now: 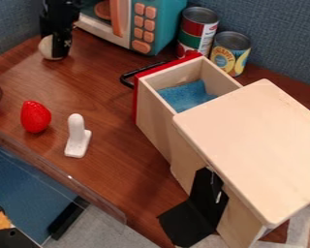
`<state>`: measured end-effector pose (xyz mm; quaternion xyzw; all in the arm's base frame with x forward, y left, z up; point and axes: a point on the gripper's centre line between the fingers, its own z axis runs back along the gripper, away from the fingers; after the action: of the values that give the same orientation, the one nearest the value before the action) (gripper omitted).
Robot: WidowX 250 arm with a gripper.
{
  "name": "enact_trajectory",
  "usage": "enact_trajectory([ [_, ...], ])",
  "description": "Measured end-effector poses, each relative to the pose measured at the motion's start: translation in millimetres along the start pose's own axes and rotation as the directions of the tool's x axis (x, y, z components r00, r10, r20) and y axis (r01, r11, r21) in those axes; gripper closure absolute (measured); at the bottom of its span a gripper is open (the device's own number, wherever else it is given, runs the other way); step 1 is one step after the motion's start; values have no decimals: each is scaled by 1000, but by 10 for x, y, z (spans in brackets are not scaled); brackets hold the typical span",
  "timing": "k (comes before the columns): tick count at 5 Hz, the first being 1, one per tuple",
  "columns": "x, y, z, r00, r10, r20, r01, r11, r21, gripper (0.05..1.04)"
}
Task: Put a white thing on the drawer
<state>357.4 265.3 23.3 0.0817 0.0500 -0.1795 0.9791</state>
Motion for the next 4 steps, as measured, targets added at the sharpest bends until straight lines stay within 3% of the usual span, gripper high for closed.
enact_trajectory([
  [2, 22, -54, 31, 1000, 9, 29, -8, 1000, -19, 259],
  [4, 5, -172, 783, 988, -2, 157, -1, 1000, 21, 259],
])
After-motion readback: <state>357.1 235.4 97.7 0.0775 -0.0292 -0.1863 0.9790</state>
